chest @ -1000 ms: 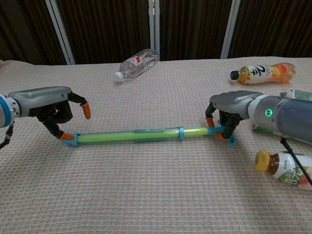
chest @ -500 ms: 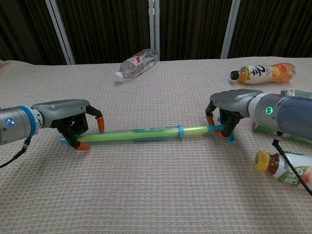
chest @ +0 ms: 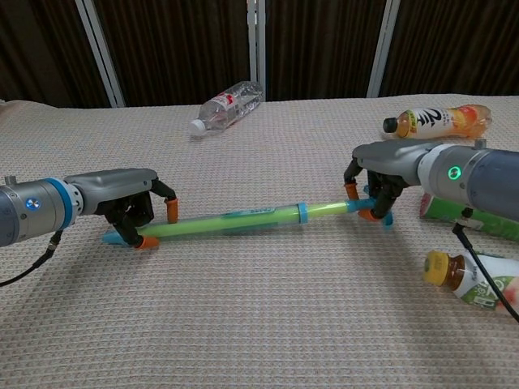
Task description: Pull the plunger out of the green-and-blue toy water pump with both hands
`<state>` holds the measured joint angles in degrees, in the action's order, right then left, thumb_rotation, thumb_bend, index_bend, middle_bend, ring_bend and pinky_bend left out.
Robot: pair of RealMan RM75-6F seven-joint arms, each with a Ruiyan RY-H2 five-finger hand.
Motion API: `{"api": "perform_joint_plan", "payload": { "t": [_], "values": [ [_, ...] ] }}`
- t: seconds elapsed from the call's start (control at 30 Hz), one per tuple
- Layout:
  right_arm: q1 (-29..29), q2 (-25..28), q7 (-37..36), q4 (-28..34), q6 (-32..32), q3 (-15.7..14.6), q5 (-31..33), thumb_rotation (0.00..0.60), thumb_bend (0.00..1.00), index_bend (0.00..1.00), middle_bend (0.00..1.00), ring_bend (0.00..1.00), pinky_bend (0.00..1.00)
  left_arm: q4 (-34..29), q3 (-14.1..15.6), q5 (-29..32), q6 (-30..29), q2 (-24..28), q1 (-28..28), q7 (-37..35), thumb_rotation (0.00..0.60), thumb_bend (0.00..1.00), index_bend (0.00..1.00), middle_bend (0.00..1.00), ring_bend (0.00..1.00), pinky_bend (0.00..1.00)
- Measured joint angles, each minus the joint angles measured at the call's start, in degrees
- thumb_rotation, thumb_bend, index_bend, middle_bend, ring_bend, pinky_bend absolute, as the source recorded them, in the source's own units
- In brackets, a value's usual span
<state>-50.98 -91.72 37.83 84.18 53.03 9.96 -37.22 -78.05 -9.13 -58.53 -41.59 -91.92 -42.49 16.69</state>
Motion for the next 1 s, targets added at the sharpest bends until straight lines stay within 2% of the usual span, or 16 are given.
{"api": "perform_joint_plan", "payload": {
  "t": [0.53,1.0],
  "values": [
    [1.8,6.8,-1.6,7.3,3.6,-0.3,-2.9,0.600,0.49,0.72,1.00,1.00,1.00,-4.8,0.6,1.7,-4.5,7.2,1.5,0.7,0.600,0.57,0.82,0.89,0.83,1.00],
    [3.9,13.9,-3.2,13.1,6.3,-0.2,-4.7,0.600,0.49,0.72,1.00,1.00,1.00,-5.8,2.0,3.4,-5.4,12.8,3.7,-1.1,0.600,0.57,0.83,0.89,0.83,1.00]
  ]
}}
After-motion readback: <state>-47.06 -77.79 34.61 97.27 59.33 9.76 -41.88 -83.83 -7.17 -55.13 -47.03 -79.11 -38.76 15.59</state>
